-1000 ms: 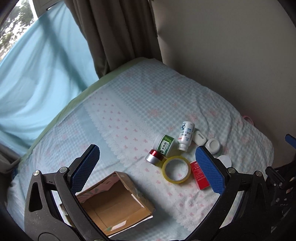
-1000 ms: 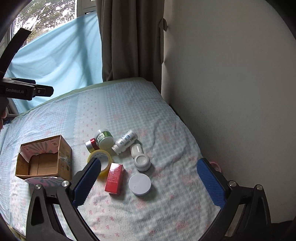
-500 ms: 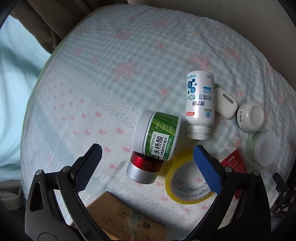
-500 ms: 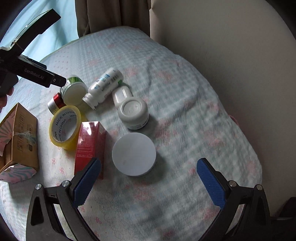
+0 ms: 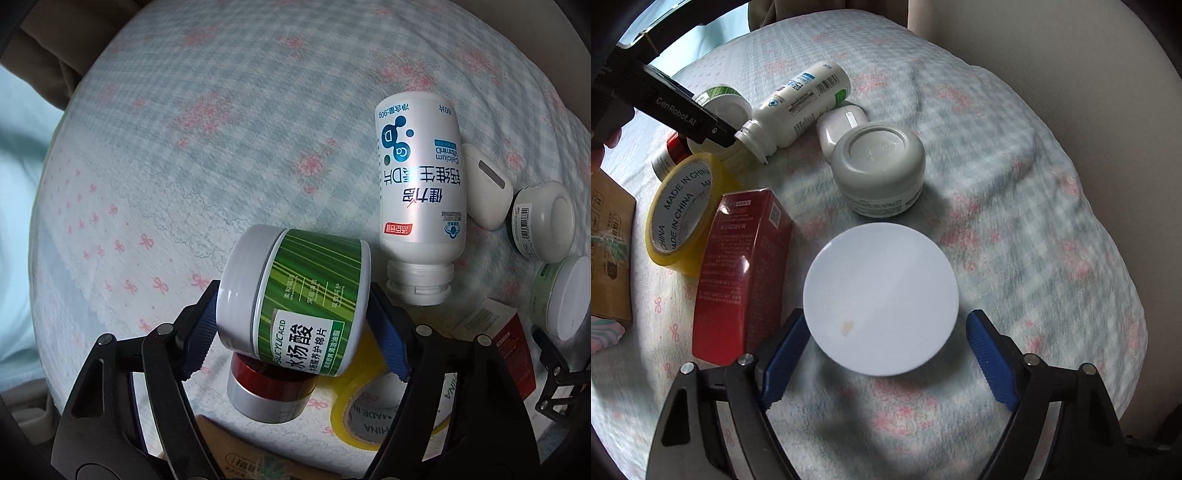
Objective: Organize rigid objects
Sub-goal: 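Reach the left tool to the green-labelled jar while the right tool reaches the white round jar, then grasp the green-labelled jar with the left tool while the right tool grasps the white round jar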
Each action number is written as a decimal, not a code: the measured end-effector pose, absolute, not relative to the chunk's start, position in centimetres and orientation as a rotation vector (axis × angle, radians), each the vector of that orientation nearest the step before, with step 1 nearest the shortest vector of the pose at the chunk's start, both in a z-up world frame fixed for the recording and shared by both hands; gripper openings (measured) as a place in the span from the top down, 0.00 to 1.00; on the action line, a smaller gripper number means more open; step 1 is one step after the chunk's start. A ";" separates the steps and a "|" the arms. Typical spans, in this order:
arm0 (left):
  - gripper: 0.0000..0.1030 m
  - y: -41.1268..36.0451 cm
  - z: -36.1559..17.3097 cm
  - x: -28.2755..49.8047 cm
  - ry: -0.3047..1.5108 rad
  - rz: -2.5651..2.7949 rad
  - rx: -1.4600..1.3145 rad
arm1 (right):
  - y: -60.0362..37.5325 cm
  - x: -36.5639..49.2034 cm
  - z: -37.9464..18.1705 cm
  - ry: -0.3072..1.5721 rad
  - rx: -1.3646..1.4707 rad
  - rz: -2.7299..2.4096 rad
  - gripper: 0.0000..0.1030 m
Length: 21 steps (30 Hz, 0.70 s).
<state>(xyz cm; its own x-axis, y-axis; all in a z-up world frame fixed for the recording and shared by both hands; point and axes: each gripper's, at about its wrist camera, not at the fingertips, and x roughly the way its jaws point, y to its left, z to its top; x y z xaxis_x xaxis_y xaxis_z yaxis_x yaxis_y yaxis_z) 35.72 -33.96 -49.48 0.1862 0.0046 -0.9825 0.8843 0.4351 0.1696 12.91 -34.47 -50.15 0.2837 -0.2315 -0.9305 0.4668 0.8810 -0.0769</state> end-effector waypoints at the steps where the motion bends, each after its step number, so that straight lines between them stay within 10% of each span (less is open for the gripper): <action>1: 0.34 -34.1 -49.5 35.9 1.228 -0.770 0.928 | -34.5 13.2 -50.3 1.199 0.215 -0.468 0.27; 21: 0.48 -34.3 -44.9 35.7 1.200 -0.764 0.845 | -35.8 14.9 -49.6 1.175 0.255 -0.449 0.36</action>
<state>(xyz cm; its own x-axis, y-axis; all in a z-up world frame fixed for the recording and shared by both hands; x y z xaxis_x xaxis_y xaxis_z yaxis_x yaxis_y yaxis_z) 35.69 -34.33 -44.87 0.1994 -0.0590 -0.9781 0.8612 0.4868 0.1462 14.92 -35.83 -49.65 0.3114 -0.2052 -0.9278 0.4656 0.8841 -0.0393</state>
